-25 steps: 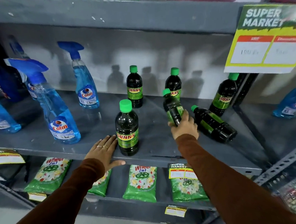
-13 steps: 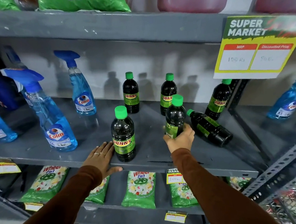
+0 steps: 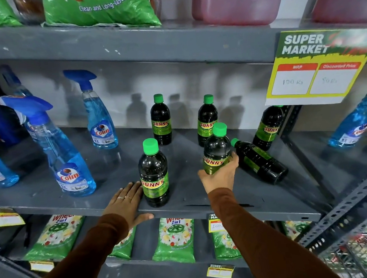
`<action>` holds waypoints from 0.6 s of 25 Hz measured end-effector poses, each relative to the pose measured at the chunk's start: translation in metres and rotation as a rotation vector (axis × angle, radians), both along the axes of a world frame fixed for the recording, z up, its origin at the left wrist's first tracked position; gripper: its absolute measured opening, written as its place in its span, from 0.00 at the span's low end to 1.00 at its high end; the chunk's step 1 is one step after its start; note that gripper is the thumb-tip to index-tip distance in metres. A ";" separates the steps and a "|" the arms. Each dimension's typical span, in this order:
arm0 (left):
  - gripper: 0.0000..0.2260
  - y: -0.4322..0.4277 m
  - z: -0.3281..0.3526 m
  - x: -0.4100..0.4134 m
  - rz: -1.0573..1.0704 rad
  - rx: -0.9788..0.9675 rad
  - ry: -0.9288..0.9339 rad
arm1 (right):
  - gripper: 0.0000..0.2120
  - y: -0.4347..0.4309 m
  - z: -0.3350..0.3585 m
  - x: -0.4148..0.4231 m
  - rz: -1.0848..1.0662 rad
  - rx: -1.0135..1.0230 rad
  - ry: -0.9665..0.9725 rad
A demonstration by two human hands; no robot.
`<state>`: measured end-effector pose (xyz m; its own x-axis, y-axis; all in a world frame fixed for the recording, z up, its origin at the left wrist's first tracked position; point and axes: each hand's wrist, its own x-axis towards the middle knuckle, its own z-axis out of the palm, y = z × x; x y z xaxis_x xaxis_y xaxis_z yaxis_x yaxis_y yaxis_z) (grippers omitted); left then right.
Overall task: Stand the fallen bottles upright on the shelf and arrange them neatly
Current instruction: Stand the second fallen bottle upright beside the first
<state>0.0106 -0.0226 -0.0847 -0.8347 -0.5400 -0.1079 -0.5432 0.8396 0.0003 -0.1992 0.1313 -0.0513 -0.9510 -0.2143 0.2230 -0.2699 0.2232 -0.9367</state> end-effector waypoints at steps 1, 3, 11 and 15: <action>0.63 0.000 0.000 -0.001 -0.001 -0.003 0.003 | 0.49 0.000 -0.001 0.001 0.003 -0.004 -0.015; 0.63 0.001 0.001 -0.001 0.002 -0.013 0.001 | 0.45 0.001 -0.002 -0.001 0.004 0.035 -0.038; 0.62 0.009 0.002 0.001 0.051 -0.011 0.032 | 0.37 0.034 -0.003 0.011 0.085 0.184 -0.089; 0.60 0.021 -0.005 0.006 0.091 -0.057 0.096 | 0.37 0.051 0.000 0.024 0.085 0.183 -0.081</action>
